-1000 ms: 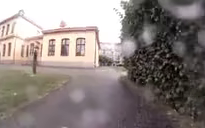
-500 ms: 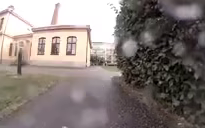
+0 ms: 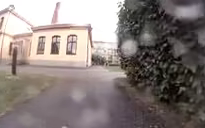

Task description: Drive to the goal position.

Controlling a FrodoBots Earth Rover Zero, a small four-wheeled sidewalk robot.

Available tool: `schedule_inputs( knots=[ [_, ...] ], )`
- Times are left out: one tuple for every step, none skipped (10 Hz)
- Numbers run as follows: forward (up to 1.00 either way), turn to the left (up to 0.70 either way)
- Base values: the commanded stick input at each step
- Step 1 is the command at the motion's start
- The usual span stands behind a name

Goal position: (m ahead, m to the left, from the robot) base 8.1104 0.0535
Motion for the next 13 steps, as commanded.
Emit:
schedule_inputs(
  knots=[
    [0.85,0.0],
    [0.85,0.0],
    [0.85,0.0],
    [0.85,0.0],
    [0.85,0.0],
    [0.85,0.0],
    [0.85,0.0],
    [0.85,0.0],
    [0.85,0.0],
    [0.85,0.0],
    [0.85,0.0],
    [0.85,0.0],
    [0.85,0.0]
  ],
)
